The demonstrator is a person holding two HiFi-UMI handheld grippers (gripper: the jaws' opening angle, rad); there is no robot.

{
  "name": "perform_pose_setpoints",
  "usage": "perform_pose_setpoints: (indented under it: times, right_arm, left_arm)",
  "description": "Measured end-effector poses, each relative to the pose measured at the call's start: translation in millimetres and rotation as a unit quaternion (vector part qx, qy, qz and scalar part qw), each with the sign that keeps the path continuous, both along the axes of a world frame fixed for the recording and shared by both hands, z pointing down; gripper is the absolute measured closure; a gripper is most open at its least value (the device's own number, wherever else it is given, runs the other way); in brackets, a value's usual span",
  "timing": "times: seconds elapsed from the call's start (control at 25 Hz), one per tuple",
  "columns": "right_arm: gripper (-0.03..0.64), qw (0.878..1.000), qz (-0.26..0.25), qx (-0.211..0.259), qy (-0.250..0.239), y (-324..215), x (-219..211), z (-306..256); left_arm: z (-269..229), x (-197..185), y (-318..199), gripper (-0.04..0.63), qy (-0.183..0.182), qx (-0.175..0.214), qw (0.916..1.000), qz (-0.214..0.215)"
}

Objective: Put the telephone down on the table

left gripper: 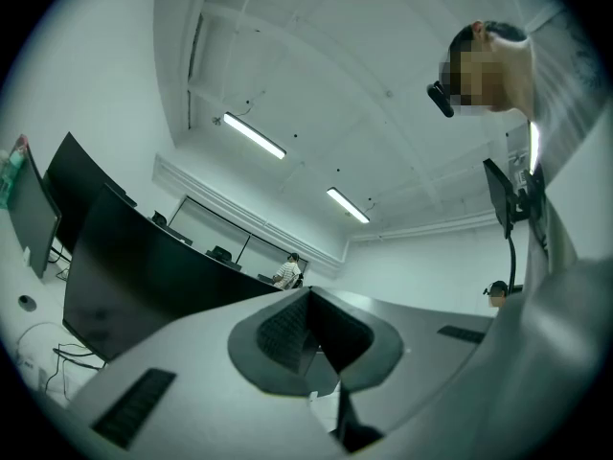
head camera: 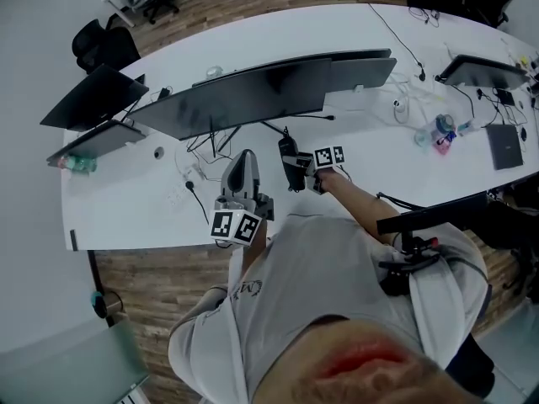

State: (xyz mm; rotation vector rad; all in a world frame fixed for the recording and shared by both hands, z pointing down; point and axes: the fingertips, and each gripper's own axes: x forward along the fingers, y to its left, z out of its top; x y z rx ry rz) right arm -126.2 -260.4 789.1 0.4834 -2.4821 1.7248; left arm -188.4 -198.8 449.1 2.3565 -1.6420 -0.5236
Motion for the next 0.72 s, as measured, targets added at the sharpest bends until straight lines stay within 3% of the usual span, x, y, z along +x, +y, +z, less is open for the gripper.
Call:
perform_pose_setpoints:
  times: [0.4,0.72]
  right_arm:
    - [0.324,0.991,-0.059,-0.005,0.122,19.0,-16.0,93.1]
    - [0.325,0.977,-0.059,-0.011,0.204,19.3,6.1,136.5]
  left_arm:
    - [5.9,-11.7,-7.0,0.584,-0.012,-0.009,0.9999,0.001]
    - [6.4,-20.2,-20.1,0.584,-0.016,-0.011,0.9998,-0.001]
